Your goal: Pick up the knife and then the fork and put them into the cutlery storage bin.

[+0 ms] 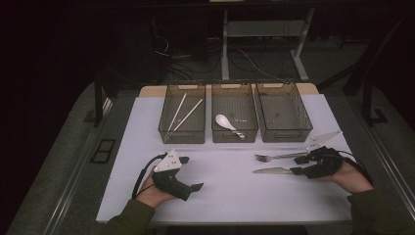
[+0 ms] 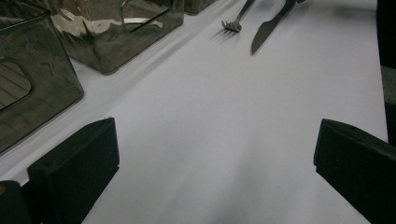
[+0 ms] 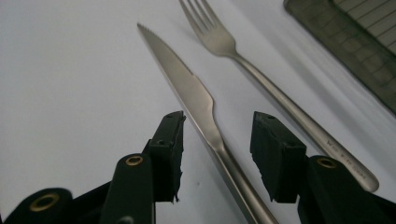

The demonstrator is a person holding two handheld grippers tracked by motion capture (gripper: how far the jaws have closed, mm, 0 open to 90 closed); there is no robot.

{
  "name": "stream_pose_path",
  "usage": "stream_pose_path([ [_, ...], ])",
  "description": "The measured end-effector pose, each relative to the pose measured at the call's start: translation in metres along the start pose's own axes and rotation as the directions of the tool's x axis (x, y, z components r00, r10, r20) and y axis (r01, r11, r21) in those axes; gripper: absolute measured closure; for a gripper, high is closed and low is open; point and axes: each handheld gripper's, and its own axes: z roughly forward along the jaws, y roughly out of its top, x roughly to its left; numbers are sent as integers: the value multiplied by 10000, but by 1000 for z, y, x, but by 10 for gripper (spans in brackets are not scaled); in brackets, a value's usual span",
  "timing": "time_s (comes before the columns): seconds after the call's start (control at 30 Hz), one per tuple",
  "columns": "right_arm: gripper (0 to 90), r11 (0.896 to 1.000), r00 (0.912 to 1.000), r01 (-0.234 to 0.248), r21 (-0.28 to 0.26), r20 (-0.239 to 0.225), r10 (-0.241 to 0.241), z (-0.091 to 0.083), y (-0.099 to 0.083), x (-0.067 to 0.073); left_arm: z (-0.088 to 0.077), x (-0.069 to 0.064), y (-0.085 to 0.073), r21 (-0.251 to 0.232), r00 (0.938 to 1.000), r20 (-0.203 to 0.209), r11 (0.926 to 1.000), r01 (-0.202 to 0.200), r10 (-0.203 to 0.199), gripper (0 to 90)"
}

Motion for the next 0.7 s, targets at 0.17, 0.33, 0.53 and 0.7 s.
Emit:
stream_pose_path([
  [0.17,548,9946,9990,455,931,-74,-450,2,3,-3,0,0,0,30,10000,9,10000,-3,3,0],
  [0.33,588,9733,9927,1195,1960,-104,-1198,6,9,-4,0,0,0,23,10000,4,10000,0,0,0],
  [0.53,645,9443,9844,1750,2788,-316,-1731,16,14,-4,0,0,0,26,10000,13,10000,-1,1,0],
  [0.7,677,9222,9796,1988,3318,-402,-1967,23,18,-8,0,0,0,25,10000,22,10000,-2,2,0],
])
